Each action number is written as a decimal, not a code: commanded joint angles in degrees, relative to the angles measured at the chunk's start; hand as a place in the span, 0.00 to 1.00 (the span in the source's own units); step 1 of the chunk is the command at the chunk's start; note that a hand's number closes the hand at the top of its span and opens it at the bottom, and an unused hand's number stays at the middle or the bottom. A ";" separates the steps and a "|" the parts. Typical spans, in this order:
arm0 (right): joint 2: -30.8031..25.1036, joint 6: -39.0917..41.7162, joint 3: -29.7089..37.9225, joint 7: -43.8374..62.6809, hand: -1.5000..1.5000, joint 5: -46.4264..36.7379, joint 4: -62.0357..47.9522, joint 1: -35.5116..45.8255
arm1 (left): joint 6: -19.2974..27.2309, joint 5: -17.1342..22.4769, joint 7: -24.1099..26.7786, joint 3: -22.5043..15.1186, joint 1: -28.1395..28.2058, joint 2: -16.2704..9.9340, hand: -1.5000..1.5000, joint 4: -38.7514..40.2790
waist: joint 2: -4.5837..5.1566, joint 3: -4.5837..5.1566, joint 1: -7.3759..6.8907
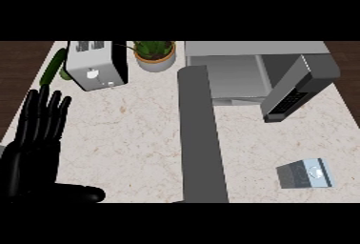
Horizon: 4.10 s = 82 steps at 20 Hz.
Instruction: Pick up the milk, place it into the microwave and close the microwave
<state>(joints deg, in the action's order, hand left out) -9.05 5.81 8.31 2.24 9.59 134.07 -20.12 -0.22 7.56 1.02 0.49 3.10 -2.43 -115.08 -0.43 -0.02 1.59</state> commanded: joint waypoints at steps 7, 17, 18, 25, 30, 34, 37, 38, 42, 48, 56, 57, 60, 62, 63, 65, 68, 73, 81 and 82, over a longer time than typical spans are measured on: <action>4.41 9.63 7.67 -5.99 0.00 8.61 2.14 -16.46 | -2.02 4.77 7.57 -3.09 11.78 2.40 0.00 0.23 | 0.26 0.02 -1.07; 8.89 15.33 7.05 -15.66 0.00 1.76 -11.14 -16.76 | -6.29 4.17 14.80 -6.97 23.19 2.20 0.00 -1.43 | 0.29 0.01 -1.50; 8.04 14.37 8.30 -11.59 0.00 2.35 -10.25 -14.47 | -7.06 4.87 16.39 -6.30 23.34 2.19 0.00 0.09 | 0.34 0.03 -1.60; 7.62 11.86 9.28 -20.22 0.00 -3.94 -26.65 -6.33 | -7.11 2.29 21.10 -10.02 27.17 2.40 0.00 0.72 | 0.39 0.00 -1.91; 8.76 7.69 11.51 -26.62 0.00 -6.89 -37.21 -2.45 | -9.00 3.31 23.94 -8.20 29.87 2.04 0.00 1.34 | 0.39 -0.01 -2.09; 8.74 6.86 12.60 -29.15 0.00 -7.41 -40.34 -3.00 | -9.04 4.11 23.28 -6.90 26.40 1.90 0.00 4.22 | 0.41 0.02 -1.63; 7.43 6.18 13.95 -35.75 0.00 -9.40 -51.02 0.49 | -12.37 6.00 24.92 -6.46 32.78 -0.14 0.00 0.58 | 0.38 -0.01 -2.03; 5.16 8.10 14.83 -35.31 0.00 -8.28 -50.02 0.81 | -10.52 5.14 23.85 -6.83 30.98 1.07 0.00 1.31 | 0.39 0.00 -1.81; 3.05 7.46 16.15 -39.08 0.00 -9.10 -59.48 5.32 | -10.22 5.37 24.90 -6.03 28.53 1.33 0.00 3.93 | 0.41 0.01 -1.79; 1.95 6.67 16.24 -50.65 0.00 -11.82 -71.27 7.14 | -9.90 4.13 24.17 -7.96 30.06 1.39 0.00 2.71 | 0.40 0.00 -1.77; -2.87 6.69 17.36 -55.94 0.00 -12.23 -82.82 12.44 | -10.41 3.39 26.23 -9.47 35.29 1.67 0.00 -1.58 | 0.39 -0.01 -1.93; 0.55 4.20 15.08 -54.38 0.00 -13.15 -80.99 13.74 | -10.08 1.31 30.33 -11.47 35.16 2.34 0.00 3.47 | 0.38 0.01 -1.94; -1.14 3.20 15.40 -58.88 0.00 -13.94 -87.86 18.32 | -11.19 5.21 26.58 -7.82 34.92 0.19 0.00 -0.86 | 0.41 -0.02 -2.06; -1.73 6.69 14.62 -57.43 0.00 -12.43 -84.93 16.56 | -11.63 6.27 26.06 -6.79 34.68 -0.52 0.00 -0.96 | 0.39 0.01 -1.89; -2.51 5.37 15.46 -61.88 0.00 -13.30 -92.78 20.94 | -10.89 3.37 27.11 -10.55 35.98 1.29 0.00 0.02 | 0.43 -0.04 -2.14; 0.73 5.18 11.97 -53.23 0.00 -12.66 -77.33 14.26 | -10.34 5.80 23.89 -6.85 30.75 0.11 0.00 1.50 | 0.36 0.07 -1.46; -2.74 6.87 13.99 -58.49 0.00 -11.89 -90.70 20.00 | -12.53 8.43 24.30 -4.81 32.59 -1.77 0.00 -0.77 | 0.42 -0.01 -1.90; -0.99 2.16 13.50 -59.60 0.00 -12.01 -95.12 24.35 | -12.29 3.96 30.55 -6.82 33.27 0.70 0.00 4.28 | 0.43 -0.01 -2.01; -4.86 -5.32 14.91 -63.49 1.00 -14.80 -98.20 25.85 | -13.59 7.61 27.97 -4.36 33.63 -1.29 0.00 1.42 | 0.48 -0.02 -2.06; -5.12 -6.15 15.62 -64.17 1.00 -14.65 -102.48 29.32 | -10.38 5.19 23.10 -9.14 35.65 0.75 0.00 -4.52 | 0.53 -0.08 -2.28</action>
<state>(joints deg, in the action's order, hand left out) -12.40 2.66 23.25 -57.22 -3.85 37.64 5.77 -12.54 13.35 27.53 -6.80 38.35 -2.64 -115.75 0.00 0.00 -0.58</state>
